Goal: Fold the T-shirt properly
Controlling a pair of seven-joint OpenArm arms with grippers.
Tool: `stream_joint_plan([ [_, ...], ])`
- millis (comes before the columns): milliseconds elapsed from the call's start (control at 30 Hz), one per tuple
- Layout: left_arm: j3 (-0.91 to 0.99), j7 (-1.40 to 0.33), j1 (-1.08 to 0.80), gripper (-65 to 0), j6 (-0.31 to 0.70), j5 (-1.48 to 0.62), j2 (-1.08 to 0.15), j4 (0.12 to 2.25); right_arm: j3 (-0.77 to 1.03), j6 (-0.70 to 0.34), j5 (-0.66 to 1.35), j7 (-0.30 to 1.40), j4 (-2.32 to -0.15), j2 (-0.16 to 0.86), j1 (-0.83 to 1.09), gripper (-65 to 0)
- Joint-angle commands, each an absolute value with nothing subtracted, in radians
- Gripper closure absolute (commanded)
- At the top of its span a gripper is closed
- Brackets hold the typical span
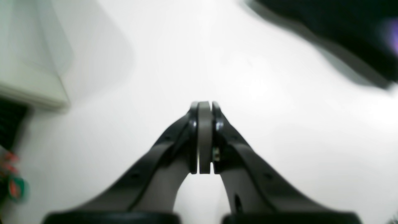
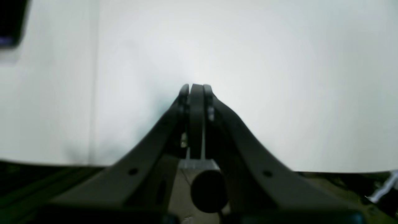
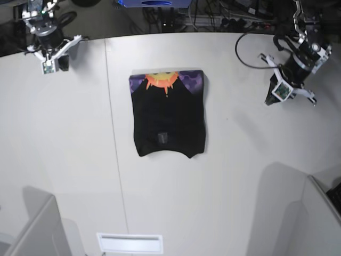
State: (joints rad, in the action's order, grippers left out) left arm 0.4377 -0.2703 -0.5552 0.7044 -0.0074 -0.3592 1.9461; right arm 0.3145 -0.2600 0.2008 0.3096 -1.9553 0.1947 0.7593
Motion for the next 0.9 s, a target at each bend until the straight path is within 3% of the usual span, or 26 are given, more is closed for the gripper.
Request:
stream_joint_plan([
  [0,0.455,-0.225,-0.596,0.0,0.698,-0.021,-0.369,1.963,0.321,-0.255,0.197,0.268,-1.979,0.2,0.796,0.0],
  [367,0.499,-0.18,-0.862,0.0,0.698,-0.012,-0.291,1.939,0.323,-0.255,0.196,0.229,-1.991,0.205,1.049,0.0],
  [633,0.412,-0.18,-0.977,0.0,0.698,-0.01,-0.28,1.753,0.32,-0.255,0.194,0.504,-1.971,0.203,1.173,0.0],
  [867,0.236,-0.177,-0.869,0.0,0.698,-0.008,-0.282,1.386,0.124,-0.255,0.194,0.659,-1.724,0.288,1.052,0.0],
])
